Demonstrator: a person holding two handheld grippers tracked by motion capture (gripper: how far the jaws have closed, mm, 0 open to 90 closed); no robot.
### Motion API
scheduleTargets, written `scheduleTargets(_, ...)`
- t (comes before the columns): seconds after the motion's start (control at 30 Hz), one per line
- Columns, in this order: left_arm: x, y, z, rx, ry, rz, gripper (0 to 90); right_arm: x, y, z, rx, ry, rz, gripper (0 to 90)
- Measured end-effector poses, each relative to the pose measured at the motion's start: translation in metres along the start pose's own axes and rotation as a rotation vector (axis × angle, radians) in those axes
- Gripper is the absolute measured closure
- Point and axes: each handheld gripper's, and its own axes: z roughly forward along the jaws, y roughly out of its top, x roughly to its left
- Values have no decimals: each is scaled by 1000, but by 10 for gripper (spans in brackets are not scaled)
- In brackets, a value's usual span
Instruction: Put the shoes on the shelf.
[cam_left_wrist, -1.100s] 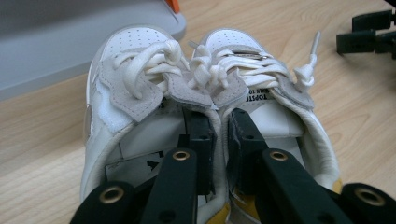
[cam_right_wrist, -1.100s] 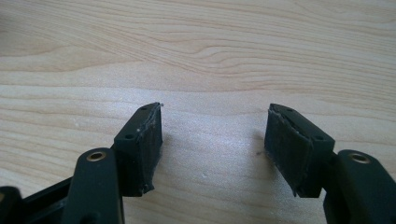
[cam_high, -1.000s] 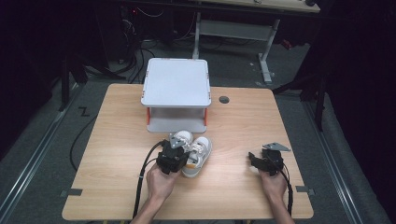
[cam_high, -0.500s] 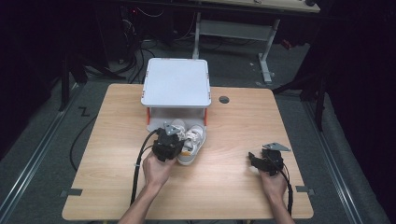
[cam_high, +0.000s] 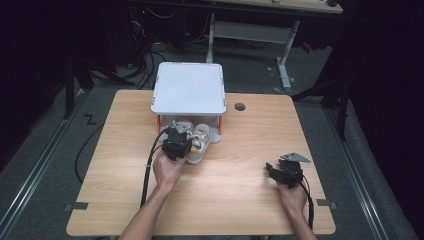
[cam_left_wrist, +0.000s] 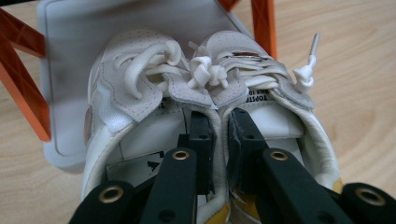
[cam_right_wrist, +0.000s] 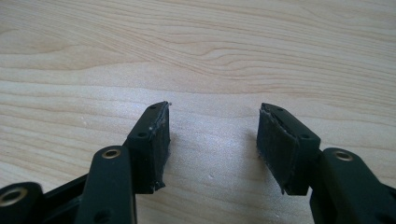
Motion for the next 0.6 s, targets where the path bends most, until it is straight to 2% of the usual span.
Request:
scheduleTargets(0.07, 1, 2, 3, 1, 4, 2, 810, 0, 0, 0, 0, 0, -1, 443)
scheduleTargets(0.3, 6, 7, 22, 0, 33, -34, 808, 0, 0, 0, -2, 1, -1, 459)
scheduleTargets(0.4, 7, 9, 30, -6, 45, -38, 806, 1, 0, 0, -4, 8, -6, 501)
scheduleTargets(0.43, 7, 9, 32, -9, 49, -43, 805, 2, 0, -1, -7, 14, -17, 544)
scheduleTargets(0.6, 8, 10, 39, -21, 55, -71, 805, 3, 0, -1, -8, 23, -24, 592)
